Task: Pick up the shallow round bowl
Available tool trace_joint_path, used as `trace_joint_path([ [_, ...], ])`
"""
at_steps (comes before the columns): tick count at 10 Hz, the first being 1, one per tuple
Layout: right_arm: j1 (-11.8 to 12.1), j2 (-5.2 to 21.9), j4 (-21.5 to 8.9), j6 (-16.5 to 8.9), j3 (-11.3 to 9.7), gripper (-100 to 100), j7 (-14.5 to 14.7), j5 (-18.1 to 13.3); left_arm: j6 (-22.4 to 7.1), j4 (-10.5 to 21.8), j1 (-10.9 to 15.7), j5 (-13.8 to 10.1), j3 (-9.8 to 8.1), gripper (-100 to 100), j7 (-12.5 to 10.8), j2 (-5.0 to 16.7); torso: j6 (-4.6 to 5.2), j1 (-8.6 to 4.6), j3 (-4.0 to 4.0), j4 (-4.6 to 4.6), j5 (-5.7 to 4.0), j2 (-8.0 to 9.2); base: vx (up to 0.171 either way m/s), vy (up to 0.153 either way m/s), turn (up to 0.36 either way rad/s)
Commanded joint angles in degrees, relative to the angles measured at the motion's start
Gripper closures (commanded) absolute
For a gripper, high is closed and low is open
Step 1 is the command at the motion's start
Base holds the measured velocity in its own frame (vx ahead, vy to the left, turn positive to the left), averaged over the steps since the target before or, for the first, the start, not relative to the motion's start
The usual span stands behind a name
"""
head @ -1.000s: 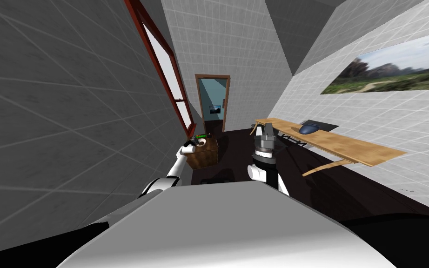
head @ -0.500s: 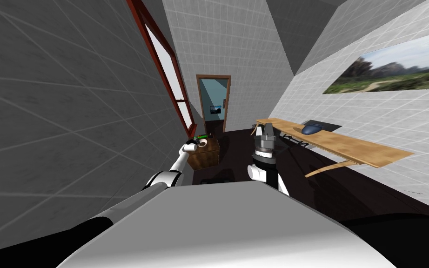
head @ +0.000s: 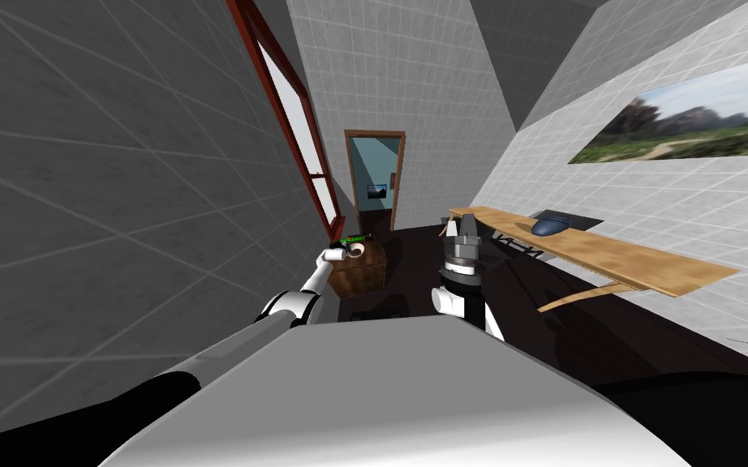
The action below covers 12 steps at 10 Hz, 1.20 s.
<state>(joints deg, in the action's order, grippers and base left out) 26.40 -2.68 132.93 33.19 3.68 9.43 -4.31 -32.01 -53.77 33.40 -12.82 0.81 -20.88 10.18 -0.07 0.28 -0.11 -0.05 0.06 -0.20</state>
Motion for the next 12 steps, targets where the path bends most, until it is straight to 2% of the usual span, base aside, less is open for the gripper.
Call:
trace_joint_path([
  [1,0.0,0.0,0.0,0.0,0.0,0,0.0,0.0,-2.77,2.86,1.83,-0.5,0.54,-100,0.26,-0.39,0.0,0.0,0.0,0.0,0.0,0.0,0.043,0.059,0.021],
  [2,0.0,0.0,0.0,0.0,0.0,0,0.0,0.0,-2.77,2.99,1.83,-0.5,0.54,-100,0.26,-0.39,0.0,0.0,0.01,0.01,-0.01,0.02,0.037,0.052,0.006],
  [3,0.0,0.0,0.0,0.0,0.0,0,0.0,0.0,-4.8,4.82,3.35,-0.73,0.98,-100,0.43,-0.97,0.01,-0.03,0.03,0.01,-0.01,0.05,0.059,0.071,0.022],
  [4,0.0,0.0,0.0,0.0,0.0,0,0.0,0.0,-4.8,5.47,3.35,-0.73,0.98,-100,0.43,-0.97,0.0,0.02,0.01,0.01,0.0,0.0,0.058,0.061,0.003],
  [5,0.0,0.0,0.0,0.0,0.0,0,0.0,0.0,-6.69,6.88,4.73,-0.94,1.42,-100,0.62,-1.69,0.0,-0.01,0.0,0.0,0.0,-0.01,0.066,0.059,0.018],
  [7,0.0,0.0,0.0,0.0,0.0,0,0.0,0.0,-6.69,7.81,4.73,-0.94,1.42,-100,0.62,-1.69,0.0,-0.04,-0.01,-0.01,-0.01,-0.01,0.037,0.036,0.003],
  [9,0.0,0.0,0.0,0.0,0.0,0,0.0,0.0,-10.05,11.99,7.0,-1.26,2.21,-100,0.98,-3.58,0.01,-0.09,0.04,0.02,-0.03,0.05,0.068,0.059,0.026],
  [10,0.0,0.0,0.0,0.0,0.0,0,0.0,0.0,-10.05,11.99,7.0,-1.26,2.21,-100,0.98,-3.58,0.0,0.03,-0.04,-0.01,0.0,-0.08,0.081,0.077,0.002],
  [12,0.0,0.0,0.0,0.0,0.0,0,0.0,0.0,-12.77,15.46,8.58,-1.47,2.89,-100,1.31,-6.09,0.01,0.0,-0.05,-0.02,0.0,-0.09,0.088,0.075,0.017],
])
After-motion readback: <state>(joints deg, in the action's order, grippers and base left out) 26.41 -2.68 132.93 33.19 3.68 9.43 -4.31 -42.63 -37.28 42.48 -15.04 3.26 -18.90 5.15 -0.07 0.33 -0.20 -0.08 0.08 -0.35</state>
